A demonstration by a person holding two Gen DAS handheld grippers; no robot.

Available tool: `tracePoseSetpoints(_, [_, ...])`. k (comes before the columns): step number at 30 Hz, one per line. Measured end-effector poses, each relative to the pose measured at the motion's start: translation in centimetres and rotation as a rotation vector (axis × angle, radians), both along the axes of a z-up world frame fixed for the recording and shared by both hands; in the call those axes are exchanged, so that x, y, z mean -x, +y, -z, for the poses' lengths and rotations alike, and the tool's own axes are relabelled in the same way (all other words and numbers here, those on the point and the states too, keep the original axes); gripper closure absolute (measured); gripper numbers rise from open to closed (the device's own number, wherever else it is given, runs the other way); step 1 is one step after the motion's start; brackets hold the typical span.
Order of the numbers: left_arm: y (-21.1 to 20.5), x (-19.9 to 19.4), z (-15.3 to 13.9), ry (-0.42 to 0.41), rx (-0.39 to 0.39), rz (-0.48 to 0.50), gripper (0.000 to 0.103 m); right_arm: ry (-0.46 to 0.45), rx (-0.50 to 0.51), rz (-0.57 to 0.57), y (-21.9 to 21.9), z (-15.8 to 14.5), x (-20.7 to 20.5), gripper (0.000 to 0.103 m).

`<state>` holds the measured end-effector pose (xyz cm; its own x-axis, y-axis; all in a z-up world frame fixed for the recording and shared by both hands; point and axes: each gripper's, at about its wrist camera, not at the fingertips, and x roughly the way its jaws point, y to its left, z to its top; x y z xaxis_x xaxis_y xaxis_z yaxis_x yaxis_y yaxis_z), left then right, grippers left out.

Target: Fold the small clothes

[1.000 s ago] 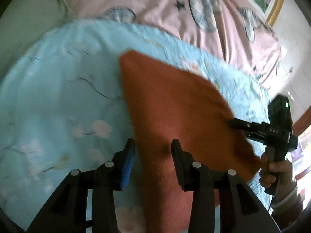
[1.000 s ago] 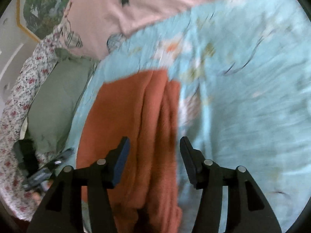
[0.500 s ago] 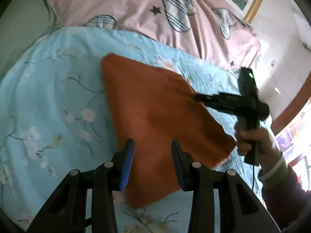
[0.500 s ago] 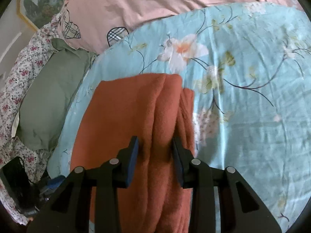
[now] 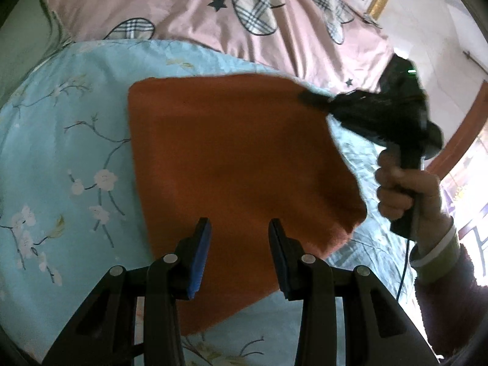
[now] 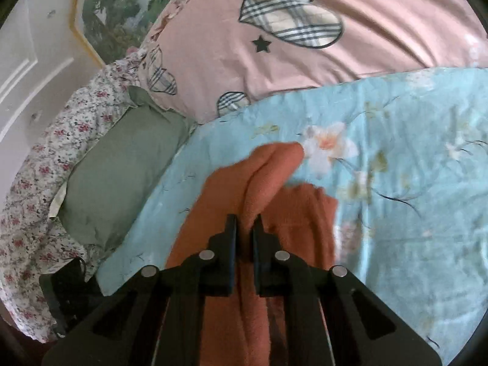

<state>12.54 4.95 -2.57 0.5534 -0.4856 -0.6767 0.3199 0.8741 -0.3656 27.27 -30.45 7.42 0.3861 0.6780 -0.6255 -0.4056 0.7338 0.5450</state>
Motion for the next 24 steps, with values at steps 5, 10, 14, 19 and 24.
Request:
tracePoseSetpoints(5, [-1.8, -0.2, 1.6, 0.019, -0.032, 0.073, 0.064, 0.155, 0.072, 0.063, -1.4, 6.6, -1.7, 0.093])
tracePoseSetpoints(10, [-2.2, -0.7, 3.2, 0.059, -0.045, 0.082, 0.066, 0.168, 0.113, 0.08, -1.3, 8.5, -2.4, 0.093])
tracePoseSetpoints(14, [-3.0, -0.7, 3.8, 0.073, -0.066, 0.088, 0.066, 0.165, 0.161, 0.087, -0.7, 9.1, -2.4, 0.092])
tracePoseSetpoints(19, [-3.9, -0.5, 4.4, 0.054, -0.131, 0.081, 0.066, 0.178, 0.187, 0.129, -1.4, 7.2, -1.7, 0.086])
tracePoseSetpoints(24, [-2.8, 0.3, 1.3, 0.015, -0.12, 0.079, 0.066, 0.035, 0.121, 0.135, -0.9, 1.1, -0.1, 0.085])
